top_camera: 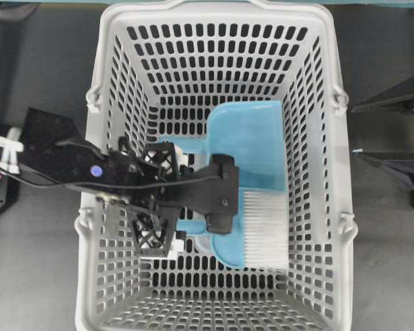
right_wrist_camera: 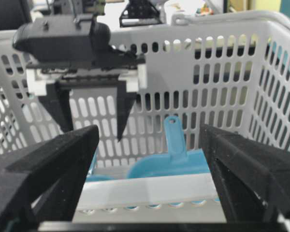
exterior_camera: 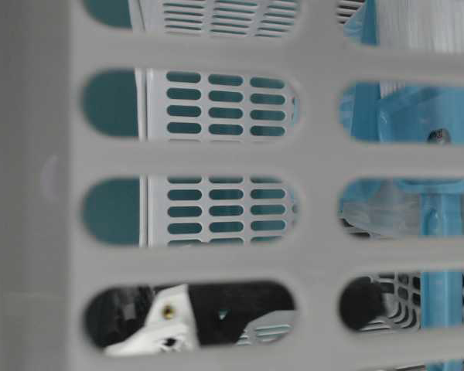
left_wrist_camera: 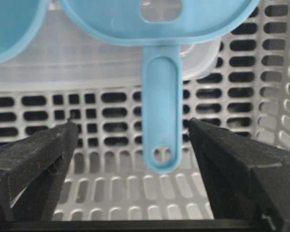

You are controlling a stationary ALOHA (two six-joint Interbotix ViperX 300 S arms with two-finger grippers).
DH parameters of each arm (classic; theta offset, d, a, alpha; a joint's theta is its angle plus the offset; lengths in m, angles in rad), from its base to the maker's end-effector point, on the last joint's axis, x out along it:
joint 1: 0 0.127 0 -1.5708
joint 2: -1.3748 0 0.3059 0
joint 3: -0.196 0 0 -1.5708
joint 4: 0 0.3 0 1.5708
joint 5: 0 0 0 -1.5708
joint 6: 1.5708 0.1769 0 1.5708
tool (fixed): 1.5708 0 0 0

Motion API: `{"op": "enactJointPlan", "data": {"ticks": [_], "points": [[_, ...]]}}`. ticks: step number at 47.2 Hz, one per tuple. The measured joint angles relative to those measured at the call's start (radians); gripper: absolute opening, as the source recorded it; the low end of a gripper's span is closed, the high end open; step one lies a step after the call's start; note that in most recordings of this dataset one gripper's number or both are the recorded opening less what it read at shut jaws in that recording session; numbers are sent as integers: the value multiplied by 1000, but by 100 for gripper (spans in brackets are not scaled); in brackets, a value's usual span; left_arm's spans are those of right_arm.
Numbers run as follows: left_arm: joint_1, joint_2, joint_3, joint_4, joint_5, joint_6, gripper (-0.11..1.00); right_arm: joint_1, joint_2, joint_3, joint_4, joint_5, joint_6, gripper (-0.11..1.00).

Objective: Pick up the hand brush from the shopping basket with the left arm.
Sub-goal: 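Lower the open left gripper around the brush's blue handle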

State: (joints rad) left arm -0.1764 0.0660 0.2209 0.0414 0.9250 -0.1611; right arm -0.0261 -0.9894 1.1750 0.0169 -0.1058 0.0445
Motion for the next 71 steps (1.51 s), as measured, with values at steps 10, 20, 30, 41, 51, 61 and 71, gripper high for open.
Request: {"op": "enactJointPlan", "data": {"ticks": [10,20,30,41,51,61,71], "points": [[-14,26,-6,0,-5,-21,90,0,0,2,0,0,0,80],[-18,66,-6,0,-9,-46,90,0,0,0,2,0,2,80],[-26,80,8,0,-23,-48,90,0,0,2,0,0,2,80],[-28,95,61,0,-118,-48,90,0,0,2,2,0,2,80],[-26,107,72,-2,-156,-49,89,0,0,2,2,0,3,80],[-28,117,72,0,-160,-49,89,0,0,2,2,0,5,80],[-28,118,74,0,-160,-54,86,0,0,0,2,0,5,80]]}}
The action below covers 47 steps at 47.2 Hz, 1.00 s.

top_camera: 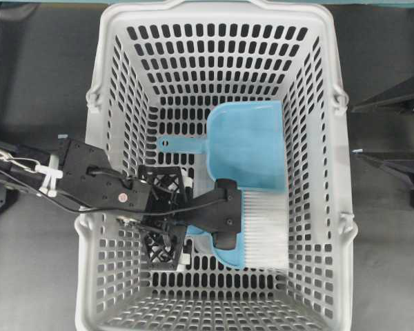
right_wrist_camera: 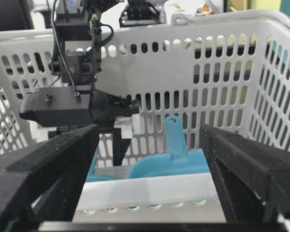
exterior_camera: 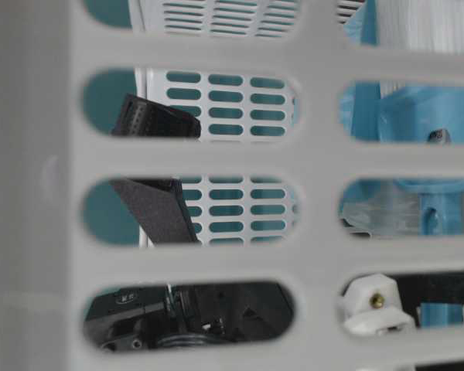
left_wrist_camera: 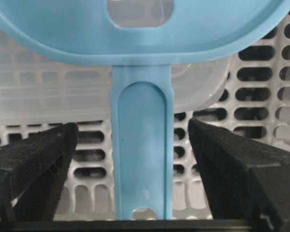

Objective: Pick up the hand brush from the shopping basket with the left arm.
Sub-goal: 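Lower the open left gripper around the brush's blue handle, then close the left gripper on the blue brush handle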

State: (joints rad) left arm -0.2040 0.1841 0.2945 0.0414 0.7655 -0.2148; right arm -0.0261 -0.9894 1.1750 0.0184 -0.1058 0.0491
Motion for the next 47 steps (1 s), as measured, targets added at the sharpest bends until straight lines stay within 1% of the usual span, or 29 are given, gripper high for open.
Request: {"op": "enactJointPlan", "data": {"ticks": [2,5,7,12,13,14,16,47], "points": [[0,0,-2,-2,0,0,83,0,0,2,0,0,0,80],[0,-2,-2,0,-2,0,72,0,0,2,0,0,0,80],[0,0,0,0,-5,0,62,0,0,2,0,0,0,80],[0,-2,2,0,-17,2,30,0,0,2,0,2,0,80],[0,0,3,0,-18,6,26,0,0,2,0,2,0,80],[0,0,2,-2,-21,6,24,0,0,2,0,2,0,80],[0,0,2,0,-26,11,25,0,0,2,0,5,0,80],[-5,-6,8,0,-29,18,25,0,2,3,0,23,0,80]]}}
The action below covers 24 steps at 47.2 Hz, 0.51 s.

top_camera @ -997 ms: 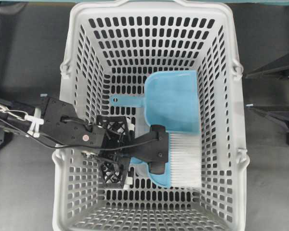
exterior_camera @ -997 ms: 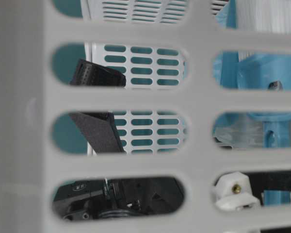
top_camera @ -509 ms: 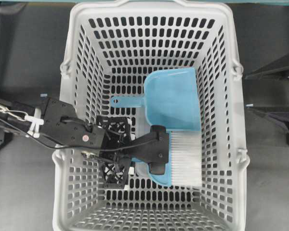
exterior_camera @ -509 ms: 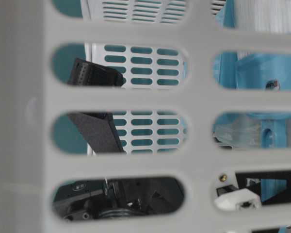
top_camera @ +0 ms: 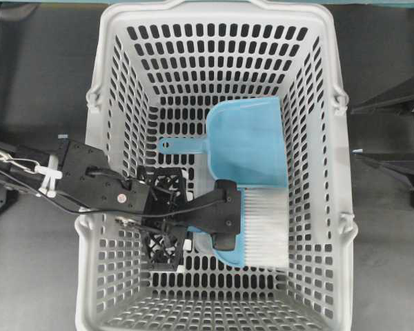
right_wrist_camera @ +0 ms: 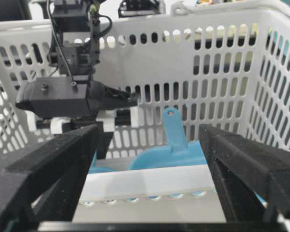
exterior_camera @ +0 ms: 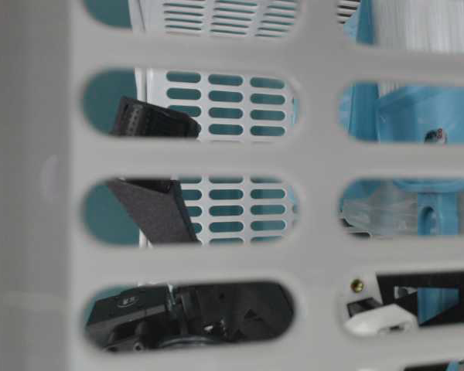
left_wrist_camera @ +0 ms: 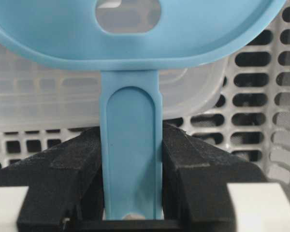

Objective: Pick up the hand brush from the shopping basket with the left arm.
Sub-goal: 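Close the left gripper on the blue brush handle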

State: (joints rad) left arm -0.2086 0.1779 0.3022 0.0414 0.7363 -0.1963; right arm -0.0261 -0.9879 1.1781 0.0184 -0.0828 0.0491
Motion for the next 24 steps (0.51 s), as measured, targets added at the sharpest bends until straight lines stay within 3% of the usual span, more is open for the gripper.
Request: {"op": "enactJointPlan", "data": {"ticks": [15,24], "points": [[-14,-106,-32,0,12,0,25,0,-2,6,0,0,0,80],[-21,-172,-89,0,101,2,25,0,0,8,0,0,2,80]]}}
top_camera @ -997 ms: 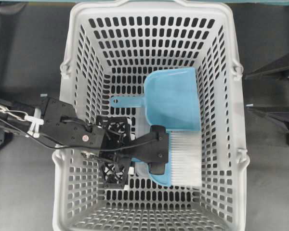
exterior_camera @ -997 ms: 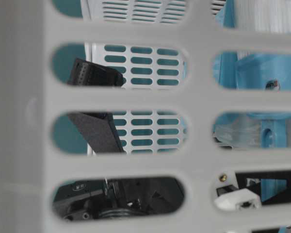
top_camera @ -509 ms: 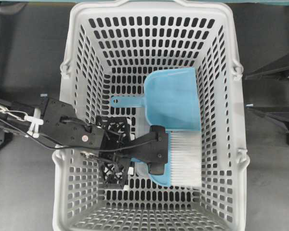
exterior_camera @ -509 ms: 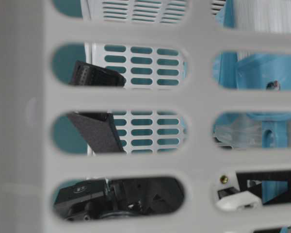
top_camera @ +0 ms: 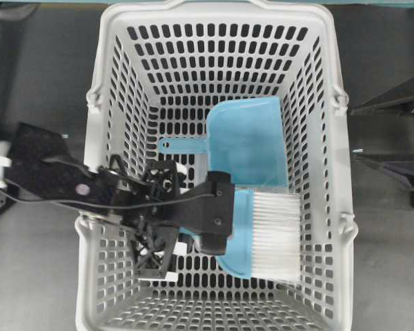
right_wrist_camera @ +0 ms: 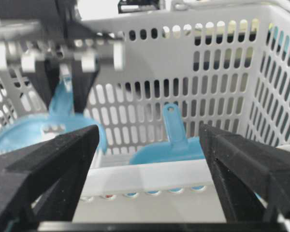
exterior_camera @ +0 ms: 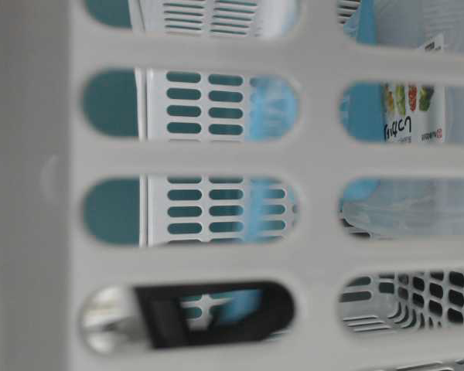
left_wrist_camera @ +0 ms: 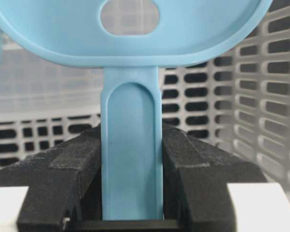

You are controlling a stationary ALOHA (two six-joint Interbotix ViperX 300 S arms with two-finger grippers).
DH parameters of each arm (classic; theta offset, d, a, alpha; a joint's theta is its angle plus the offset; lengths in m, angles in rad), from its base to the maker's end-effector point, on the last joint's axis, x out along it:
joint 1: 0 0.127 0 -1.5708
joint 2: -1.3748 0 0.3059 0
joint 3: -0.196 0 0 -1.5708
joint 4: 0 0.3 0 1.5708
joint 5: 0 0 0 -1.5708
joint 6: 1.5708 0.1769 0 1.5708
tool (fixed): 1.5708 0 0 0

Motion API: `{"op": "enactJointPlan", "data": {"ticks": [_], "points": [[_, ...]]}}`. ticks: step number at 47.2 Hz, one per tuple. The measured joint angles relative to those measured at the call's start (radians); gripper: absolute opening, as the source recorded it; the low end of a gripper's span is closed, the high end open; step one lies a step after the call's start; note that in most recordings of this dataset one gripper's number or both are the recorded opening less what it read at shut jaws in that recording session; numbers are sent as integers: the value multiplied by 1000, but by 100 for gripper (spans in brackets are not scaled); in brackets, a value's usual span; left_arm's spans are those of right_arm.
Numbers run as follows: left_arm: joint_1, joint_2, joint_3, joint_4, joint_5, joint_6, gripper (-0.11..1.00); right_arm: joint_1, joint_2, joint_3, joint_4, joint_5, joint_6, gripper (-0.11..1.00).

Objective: Pick up the hand brush from the shopping basket with the left arm.
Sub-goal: 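Close the left gripper on the blue brush handle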

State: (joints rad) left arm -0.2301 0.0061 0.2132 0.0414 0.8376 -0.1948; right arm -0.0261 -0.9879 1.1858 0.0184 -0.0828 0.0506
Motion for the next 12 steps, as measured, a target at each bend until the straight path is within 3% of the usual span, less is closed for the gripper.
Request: {"op": "enactJointPlan", "data": {"ticks": [12], "points": [[3,-87,-138,0,170,60,25,-2,-2,0,0,-2,2,80]]}}
